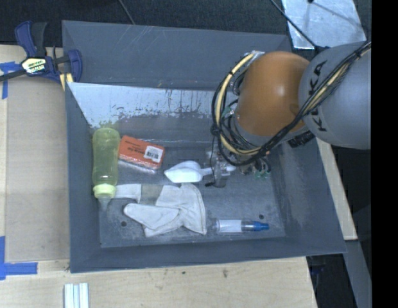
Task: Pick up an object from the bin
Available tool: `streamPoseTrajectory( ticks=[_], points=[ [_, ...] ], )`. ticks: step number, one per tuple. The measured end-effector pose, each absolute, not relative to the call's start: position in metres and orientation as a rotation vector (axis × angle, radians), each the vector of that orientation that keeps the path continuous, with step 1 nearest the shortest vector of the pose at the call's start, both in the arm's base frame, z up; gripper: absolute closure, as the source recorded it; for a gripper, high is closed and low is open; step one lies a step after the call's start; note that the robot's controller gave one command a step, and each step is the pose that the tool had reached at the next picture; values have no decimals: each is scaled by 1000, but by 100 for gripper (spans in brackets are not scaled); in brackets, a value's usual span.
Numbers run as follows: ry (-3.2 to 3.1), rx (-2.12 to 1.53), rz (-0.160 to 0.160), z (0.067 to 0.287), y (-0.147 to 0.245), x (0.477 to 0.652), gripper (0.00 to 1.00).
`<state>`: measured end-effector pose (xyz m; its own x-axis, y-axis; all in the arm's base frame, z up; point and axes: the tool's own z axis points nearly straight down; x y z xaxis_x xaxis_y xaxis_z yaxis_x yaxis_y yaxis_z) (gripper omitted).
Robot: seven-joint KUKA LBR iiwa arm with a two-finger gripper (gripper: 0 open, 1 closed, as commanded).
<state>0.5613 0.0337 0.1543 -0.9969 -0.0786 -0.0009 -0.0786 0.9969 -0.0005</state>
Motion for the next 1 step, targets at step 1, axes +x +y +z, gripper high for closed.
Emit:
streamPoseTrajectory(
  ticks=[1],
  points=[
    [3132, -123, -1, 168, 34, 562, 100]
  ],
)
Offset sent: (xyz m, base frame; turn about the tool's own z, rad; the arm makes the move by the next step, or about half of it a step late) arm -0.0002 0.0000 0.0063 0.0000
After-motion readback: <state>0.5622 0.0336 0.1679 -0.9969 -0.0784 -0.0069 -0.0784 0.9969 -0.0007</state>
